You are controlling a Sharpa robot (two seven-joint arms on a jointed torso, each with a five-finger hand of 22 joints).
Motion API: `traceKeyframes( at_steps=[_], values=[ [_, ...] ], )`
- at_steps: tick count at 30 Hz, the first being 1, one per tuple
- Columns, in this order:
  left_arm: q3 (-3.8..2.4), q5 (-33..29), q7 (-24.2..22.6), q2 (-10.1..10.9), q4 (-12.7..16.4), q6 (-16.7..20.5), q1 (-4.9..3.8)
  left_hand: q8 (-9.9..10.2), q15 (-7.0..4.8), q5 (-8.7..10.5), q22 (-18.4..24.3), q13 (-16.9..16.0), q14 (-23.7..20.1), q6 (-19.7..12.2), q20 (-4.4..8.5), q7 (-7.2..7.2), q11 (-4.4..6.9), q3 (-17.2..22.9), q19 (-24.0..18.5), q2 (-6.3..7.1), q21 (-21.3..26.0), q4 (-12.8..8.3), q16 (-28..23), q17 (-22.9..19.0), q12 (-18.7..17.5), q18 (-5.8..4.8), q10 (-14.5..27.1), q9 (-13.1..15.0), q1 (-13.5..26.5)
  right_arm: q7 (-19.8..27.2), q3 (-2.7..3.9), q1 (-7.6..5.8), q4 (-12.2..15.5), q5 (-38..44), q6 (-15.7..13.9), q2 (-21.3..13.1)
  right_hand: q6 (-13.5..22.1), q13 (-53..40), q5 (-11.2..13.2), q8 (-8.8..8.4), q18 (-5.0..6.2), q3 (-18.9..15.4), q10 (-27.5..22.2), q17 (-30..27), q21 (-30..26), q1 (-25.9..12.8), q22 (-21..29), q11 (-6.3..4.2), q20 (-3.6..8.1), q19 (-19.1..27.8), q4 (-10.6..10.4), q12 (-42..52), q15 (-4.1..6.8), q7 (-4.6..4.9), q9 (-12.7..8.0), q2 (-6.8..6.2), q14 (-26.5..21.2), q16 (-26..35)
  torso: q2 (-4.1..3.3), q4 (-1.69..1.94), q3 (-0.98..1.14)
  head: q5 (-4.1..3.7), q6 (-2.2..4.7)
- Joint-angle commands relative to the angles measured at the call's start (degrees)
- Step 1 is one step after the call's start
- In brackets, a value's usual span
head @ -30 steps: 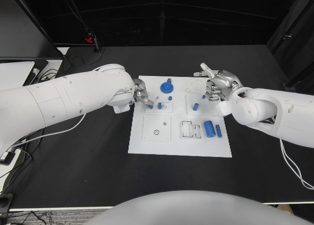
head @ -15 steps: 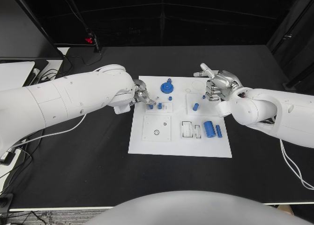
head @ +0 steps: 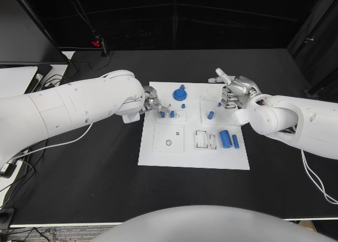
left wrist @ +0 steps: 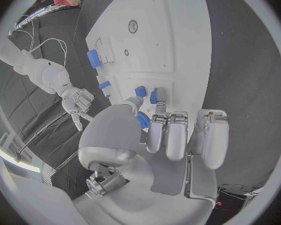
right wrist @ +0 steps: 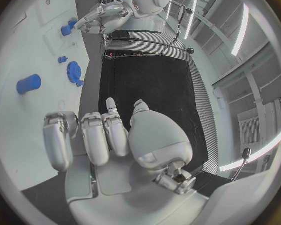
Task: Assemble the parts on the task board
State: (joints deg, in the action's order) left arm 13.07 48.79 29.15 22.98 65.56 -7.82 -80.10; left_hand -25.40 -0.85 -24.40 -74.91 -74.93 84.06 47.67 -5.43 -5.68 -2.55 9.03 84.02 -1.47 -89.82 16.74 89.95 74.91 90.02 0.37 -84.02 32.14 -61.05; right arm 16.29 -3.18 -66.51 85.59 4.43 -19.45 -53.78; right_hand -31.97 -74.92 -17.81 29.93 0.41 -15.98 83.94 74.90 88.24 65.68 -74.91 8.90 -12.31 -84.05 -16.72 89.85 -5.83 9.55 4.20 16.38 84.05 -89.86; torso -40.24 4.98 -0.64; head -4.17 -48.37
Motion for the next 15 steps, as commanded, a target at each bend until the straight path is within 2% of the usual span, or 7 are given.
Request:
traceKeyframes(
  at_steps=[1, 15],
  values=[
    [0.48, 0.1, 1.0, 0.1, 0.0, -0.5, 0.68, -0.3, 0.19, -0.40, -15.1, -15.1, 5.9, -1.0, -0.53, -0.42, -0.08, -0.4, 6.0, -0.53, -0.2, 0.0, 0.0, 15.1, 0.0, -0.37, -6.0, -2.8, 0.0, 0.4, 0.03, -0.08, 0.0, 0.0, 0.5, 0.1, 0.3, -15.1, -0.3, 0.34, 0.42, 0.3, 6.1, 15.1, -0.2, 0.4, -13.7, 0.23, 0.21, -3.5, 0.0, 0.1, 0.01, 3.78, -0.1, 0.18, 5.9, -0.1, -0.04, 0.01, -0.02, 0.04, 0.01],
    [0.48, 0.4, 0.6, 0.4, -0.1, 0.5, 0.68, -1.0, 0.09, -0.96, -15.1, -15.1, 5.9, -1.1, -0.48, -0.26, 0.07, -0.6, 6.0, -0.75, -0.2, 0.0, 0.0, 15.1, 0.0, -0.37, -6.0, -2.4, -0.7, 0.3, 0.03, -0.08, -0.1, 0.0, 0.5, 0.1, 0.3, -15.1, -0.3, 0.34, 0.42, 0.3, 6.1, 15.1, -0.2, 0.4, -13.7, 0.23, 0.21, -3.5, 0.0, 0.1, 0.01, 3.78, -0.1, 0.18, 5.9, -0.1, 0.00, 0.02, 0.04, 0.15, -0.06]
  ],
)
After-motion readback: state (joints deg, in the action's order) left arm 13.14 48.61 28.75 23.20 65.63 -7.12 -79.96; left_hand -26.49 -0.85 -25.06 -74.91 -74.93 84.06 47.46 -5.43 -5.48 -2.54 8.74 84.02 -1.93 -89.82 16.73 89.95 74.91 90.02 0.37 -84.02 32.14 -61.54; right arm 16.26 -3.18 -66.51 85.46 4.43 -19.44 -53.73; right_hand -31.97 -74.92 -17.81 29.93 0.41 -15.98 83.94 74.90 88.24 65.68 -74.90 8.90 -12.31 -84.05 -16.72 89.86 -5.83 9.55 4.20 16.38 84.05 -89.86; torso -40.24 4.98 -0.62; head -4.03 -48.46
